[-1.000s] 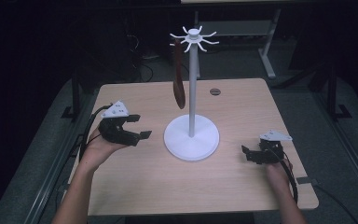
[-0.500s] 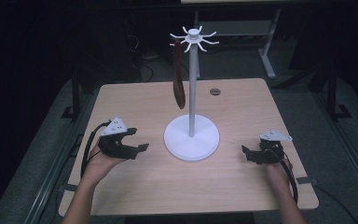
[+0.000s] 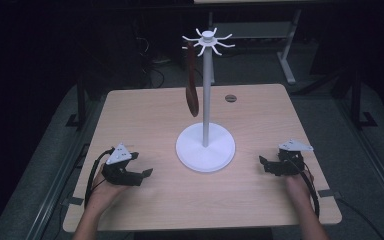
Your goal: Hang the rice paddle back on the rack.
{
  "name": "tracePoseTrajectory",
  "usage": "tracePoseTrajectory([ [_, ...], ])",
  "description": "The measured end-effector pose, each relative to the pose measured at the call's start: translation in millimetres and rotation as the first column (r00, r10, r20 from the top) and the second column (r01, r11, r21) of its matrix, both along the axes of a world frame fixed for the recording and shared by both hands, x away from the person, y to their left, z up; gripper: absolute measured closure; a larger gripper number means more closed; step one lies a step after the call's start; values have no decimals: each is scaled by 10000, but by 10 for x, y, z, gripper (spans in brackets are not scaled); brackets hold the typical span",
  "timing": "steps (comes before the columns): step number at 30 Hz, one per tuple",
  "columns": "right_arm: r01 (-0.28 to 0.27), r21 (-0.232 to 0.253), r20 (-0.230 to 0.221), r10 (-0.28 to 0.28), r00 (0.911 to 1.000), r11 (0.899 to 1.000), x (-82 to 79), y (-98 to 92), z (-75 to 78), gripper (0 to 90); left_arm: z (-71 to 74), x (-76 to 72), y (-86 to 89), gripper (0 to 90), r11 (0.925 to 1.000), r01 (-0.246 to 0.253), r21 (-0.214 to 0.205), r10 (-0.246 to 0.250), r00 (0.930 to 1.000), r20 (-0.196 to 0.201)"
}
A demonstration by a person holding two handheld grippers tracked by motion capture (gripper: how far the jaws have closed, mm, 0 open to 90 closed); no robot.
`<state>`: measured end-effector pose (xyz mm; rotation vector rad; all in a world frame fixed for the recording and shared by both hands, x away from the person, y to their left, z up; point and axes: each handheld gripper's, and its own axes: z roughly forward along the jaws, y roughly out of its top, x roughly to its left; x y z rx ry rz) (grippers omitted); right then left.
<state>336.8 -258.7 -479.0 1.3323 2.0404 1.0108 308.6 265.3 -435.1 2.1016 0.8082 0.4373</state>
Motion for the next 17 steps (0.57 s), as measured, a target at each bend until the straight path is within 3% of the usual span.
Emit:
tracePoseTrajectory([
  [4, -36, -22, 11, 36, 10000, 10000, 1, 1, -1, 135, -92, 7, 20, 159, 9994, 17, 333, -12, 9999, -160],
  [5, -29, -26, 10, 29, 10000, 10000, 0, 2, -1, 135, -123, 8, 15, 148, 9998, -148, 162, 152, 9995, -284],
  [7, -39, -56, 17, 39, 10000, 10000, 0, 4, -2, 135, -145, 21, 32, 142, 9991, -68, 429, 80, 9996, -276],
  [8, -60, -70, 25, 60, 10000, 10000, 1, 4, -2, 135, -161, 15, 23, 141, 9993, -179, 319, 190, 9991, -366],
  [9, -42, -60, 5, 42, 10000, 10000, -1, 6, -1, 135, -161, 20, 36, 140, 9985, -91, 538, 111, 9992, -372],
  [17, -3, -69, -36, 3, 10000, 10000, -2, 13, 0, 135, -190, 34, 96, 139, 9980, -440, 461, 459, 9981, -404],
])
